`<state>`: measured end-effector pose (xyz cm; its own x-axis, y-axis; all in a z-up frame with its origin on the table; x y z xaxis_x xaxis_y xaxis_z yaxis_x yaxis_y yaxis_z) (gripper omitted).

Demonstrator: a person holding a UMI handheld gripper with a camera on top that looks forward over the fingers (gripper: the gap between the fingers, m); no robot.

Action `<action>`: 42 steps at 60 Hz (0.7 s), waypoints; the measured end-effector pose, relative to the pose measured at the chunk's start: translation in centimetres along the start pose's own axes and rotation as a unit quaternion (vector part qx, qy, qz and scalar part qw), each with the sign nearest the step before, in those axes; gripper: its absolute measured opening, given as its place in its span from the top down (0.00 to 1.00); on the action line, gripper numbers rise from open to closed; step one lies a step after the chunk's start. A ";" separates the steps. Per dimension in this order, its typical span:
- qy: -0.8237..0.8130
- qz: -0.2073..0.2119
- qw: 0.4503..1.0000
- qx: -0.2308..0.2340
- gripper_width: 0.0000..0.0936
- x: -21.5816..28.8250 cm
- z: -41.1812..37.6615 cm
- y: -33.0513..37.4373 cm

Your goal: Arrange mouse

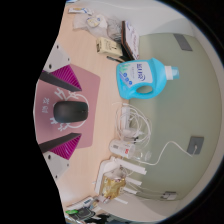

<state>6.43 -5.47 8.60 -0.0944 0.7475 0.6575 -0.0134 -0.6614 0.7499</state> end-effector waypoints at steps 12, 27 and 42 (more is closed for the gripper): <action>-0.011 0.022 1.000 -0.016 0.09 -0.4 -0.6 7.4; -0.011 0.048 0.998 -0.047 0.09 -4.2 -1.8 17.0; -0.027 0.057 0.996 -0.058 0.09 -8.4 -3.3 23.9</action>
<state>3.61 -27.82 20.77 -0.0488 0.6677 0.7428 -0.1200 -0.7422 0.6593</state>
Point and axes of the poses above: the point between the fingertips, and its own axes, seen from behind it with the camera up: z to the right, x up, y backward, against the way the camera looks, the point moved 8 cm from there along y, backward, against the way the camera looks, and after that the axes turned 9 degrees about -z, right-handed, at the moved point
